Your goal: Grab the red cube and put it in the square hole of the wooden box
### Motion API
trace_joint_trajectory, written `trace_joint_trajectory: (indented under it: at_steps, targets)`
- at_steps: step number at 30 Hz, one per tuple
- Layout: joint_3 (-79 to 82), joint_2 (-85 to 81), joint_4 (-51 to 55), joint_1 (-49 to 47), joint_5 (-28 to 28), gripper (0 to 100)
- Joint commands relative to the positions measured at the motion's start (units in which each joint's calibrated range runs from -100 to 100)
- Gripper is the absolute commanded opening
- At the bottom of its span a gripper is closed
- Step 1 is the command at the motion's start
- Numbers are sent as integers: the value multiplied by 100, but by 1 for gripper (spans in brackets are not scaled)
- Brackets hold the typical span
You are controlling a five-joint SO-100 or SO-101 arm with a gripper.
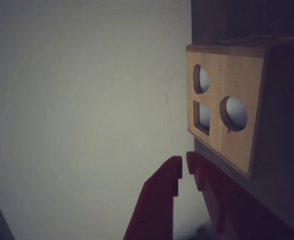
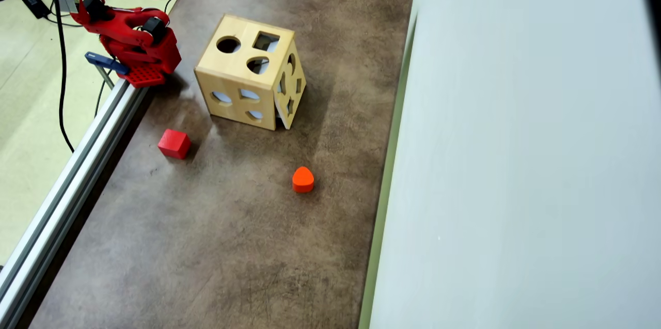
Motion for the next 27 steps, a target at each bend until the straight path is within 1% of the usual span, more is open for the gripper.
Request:
trace_joint_trajectory:
  at_steps: [1, 27]
  targets:
    - [-106, 18, 33, 14, 49, 3]
    - [-61, 18, -23, 14, 54, 4]
